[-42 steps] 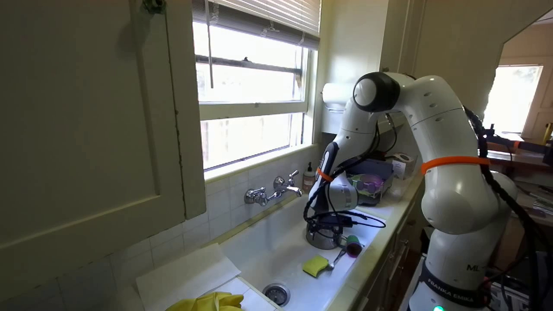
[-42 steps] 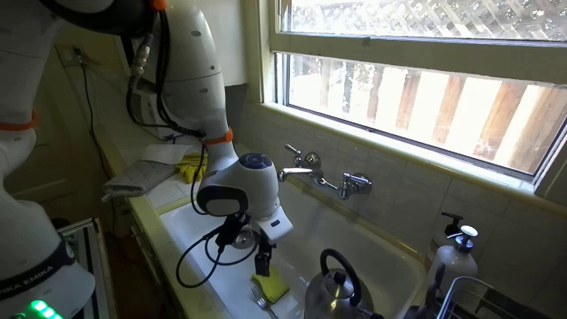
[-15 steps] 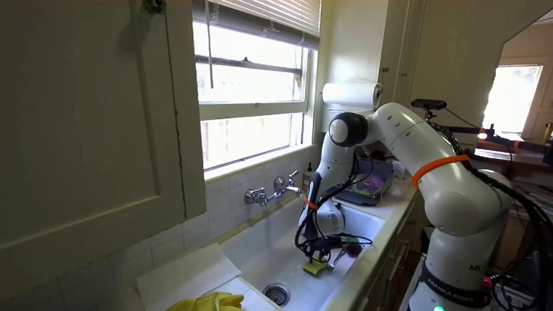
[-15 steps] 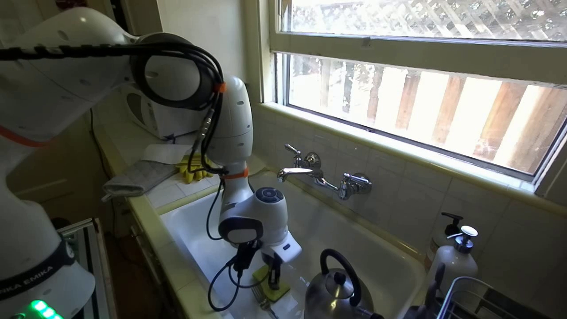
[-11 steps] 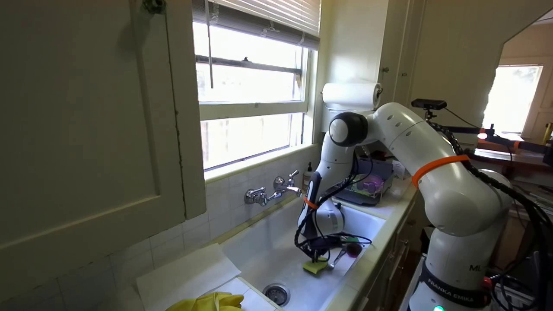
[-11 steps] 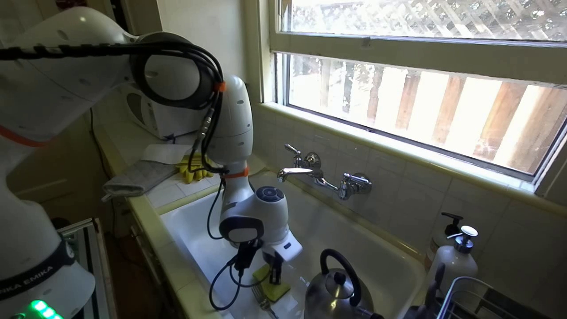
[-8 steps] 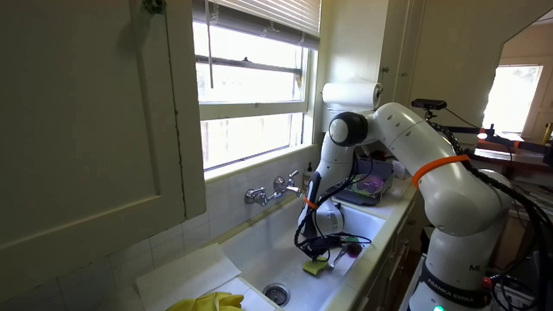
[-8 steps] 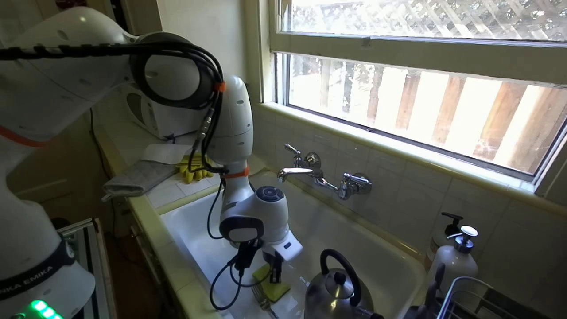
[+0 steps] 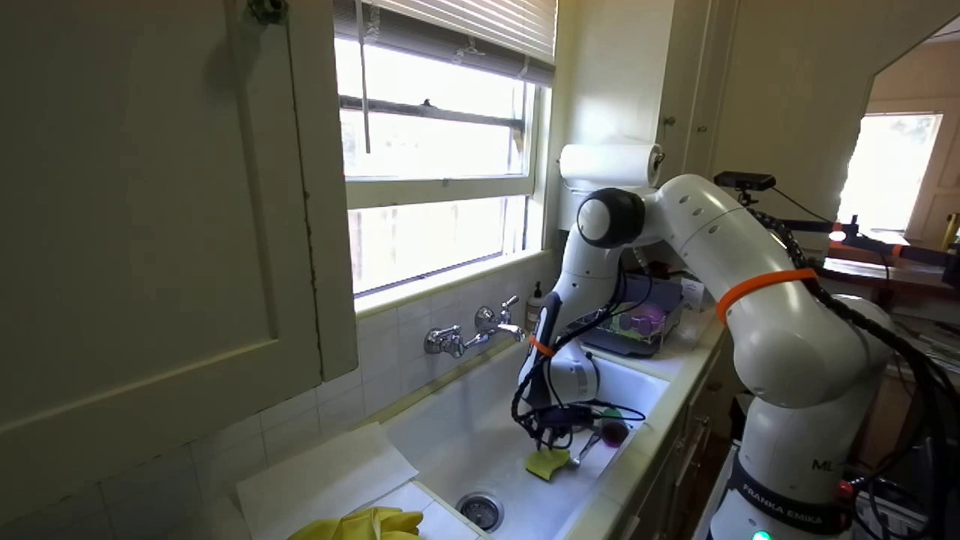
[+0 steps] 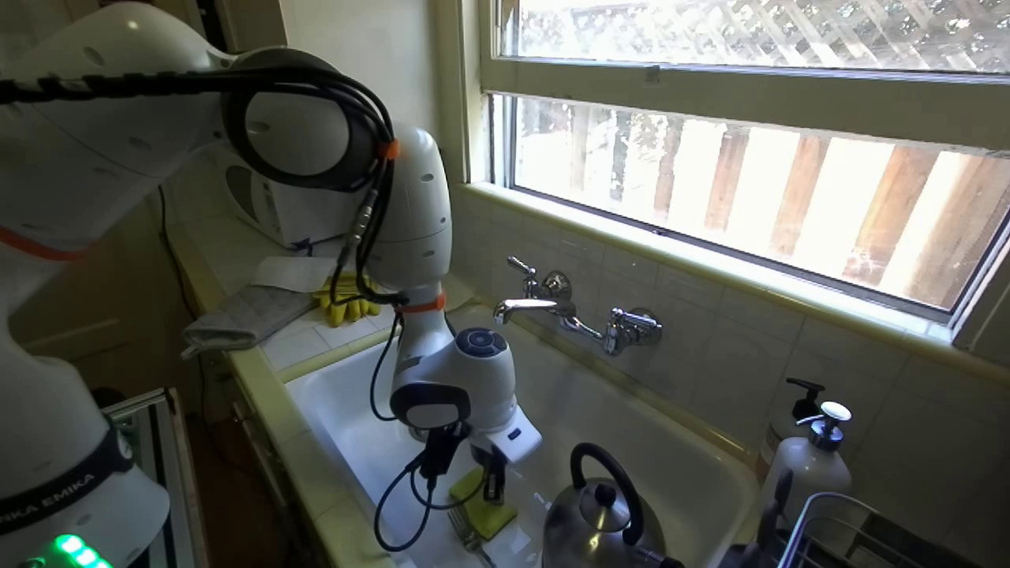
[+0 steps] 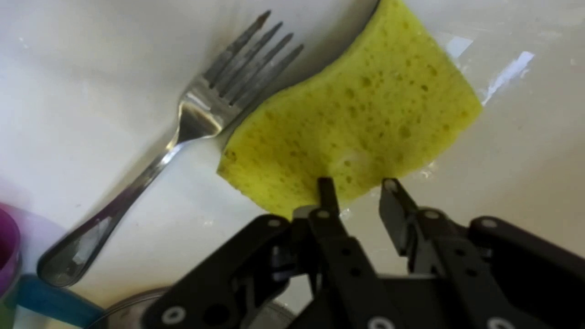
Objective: Use the yellow sponge to clean the left tap
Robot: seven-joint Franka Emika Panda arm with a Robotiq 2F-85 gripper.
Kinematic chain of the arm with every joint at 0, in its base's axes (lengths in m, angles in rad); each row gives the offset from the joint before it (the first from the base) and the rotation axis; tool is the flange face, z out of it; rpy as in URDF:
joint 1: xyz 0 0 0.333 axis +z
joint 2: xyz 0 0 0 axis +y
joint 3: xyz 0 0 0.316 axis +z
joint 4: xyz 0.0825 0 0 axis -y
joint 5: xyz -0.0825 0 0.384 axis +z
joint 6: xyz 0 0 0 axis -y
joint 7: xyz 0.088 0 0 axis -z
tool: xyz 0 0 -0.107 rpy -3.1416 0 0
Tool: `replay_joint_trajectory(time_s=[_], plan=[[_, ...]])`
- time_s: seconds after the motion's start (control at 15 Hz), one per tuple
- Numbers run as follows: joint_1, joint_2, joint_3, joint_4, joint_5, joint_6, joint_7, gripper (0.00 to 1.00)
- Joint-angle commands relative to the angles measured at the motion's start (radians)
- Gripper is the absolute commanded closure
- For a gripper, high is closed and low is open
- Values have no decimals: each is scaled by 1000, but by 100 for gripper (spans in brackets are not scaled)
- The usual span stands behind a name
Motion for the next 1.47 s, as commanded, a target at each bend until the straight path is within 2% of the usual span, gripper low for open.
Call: replay_joint_trajectory(time_s=[0.0, 0.33, 0.6, 0.67, 0.73, 0.87, 1.4], plan=[[-40, -25, 26, -36, -24, 30, -12, 36], [-23, 17, 18, -1, -27, -4, -7, 0], [-7, 46, 10, 17, -29, -5, -2, 0], [0, 52, 4, 23, -30, -7, -1, 3], [5, 58, 1, 27, -31, -11, -1, 27], [10, 68, -2, 37, -34, -14, -1, 29], [19, 83, -12, 63, -39, -33, -5, 87]])
